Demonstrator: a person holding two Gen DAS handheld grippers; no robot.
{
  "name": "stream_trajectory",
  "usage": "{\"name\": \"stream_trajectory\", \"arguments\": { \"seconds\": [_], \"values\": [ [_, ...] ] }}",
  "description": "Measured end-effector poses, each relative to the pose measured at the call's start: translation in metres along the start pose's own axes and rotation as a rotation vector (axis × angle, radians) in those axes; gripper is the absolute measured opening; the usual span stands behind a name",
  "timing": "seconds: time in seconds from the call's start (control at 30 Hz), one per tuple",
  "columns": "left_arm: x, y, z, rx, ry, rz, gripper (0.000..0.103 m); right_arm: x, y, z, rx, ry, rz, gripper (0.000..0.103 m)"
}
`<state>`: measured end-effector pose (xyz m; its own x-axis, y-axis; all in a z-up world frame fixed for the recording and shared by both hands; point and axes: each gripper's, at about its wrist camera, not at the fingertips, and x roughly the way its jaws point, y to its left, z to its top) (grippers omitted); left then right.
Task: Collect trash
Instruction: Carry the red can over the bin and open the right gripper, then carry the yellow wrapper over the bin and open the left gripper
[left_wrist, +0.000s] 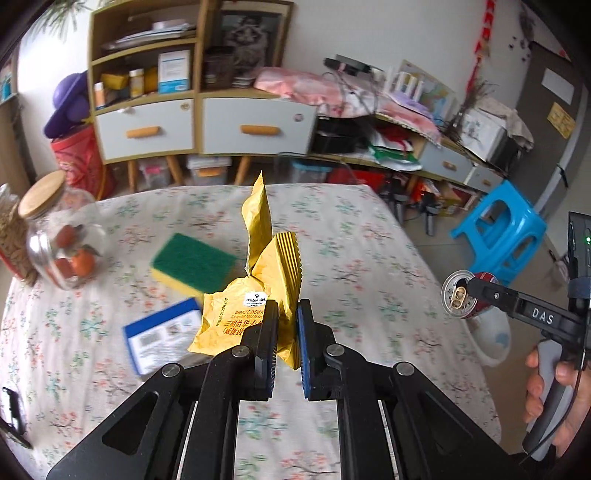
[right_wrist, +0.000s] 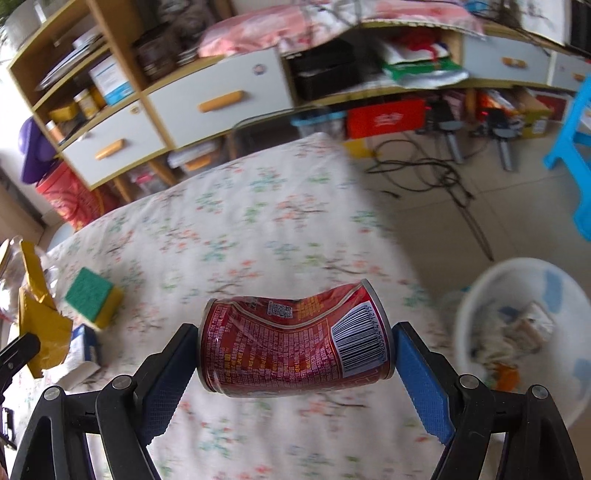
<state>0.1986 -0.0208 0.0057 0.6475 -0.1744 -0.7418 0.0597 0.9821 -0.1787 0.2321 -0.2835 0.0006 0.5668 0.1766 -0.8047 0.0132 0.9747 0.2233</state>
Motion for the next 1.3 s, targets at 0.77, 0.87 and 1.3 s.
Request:
{"name": "stream_trajectory", "arguments": {
  "seconds": [0.77, 0.87, 1.3],
  "values": [
    [0.047, -0.174, -0.032, 0.217, 0.101, -0.158, 0.010, -0.065, -0.207, -0.018, 0.283, -0.025, -0.152, 0.093],
    [0.055, -0.206, -0.034, 0.264, 0.112, -0.186, 0.011, -0.076, -0.218, -0.023, 0.276, -0.029, -0.175, 0.093],
    [0.079, -0.312, -0.045, 0.389, 0.138, -0.317, 0.011, -0.107, -0.280, -0.047, 0.340, -0.044, -0.242, 0.093]
  ]
}}
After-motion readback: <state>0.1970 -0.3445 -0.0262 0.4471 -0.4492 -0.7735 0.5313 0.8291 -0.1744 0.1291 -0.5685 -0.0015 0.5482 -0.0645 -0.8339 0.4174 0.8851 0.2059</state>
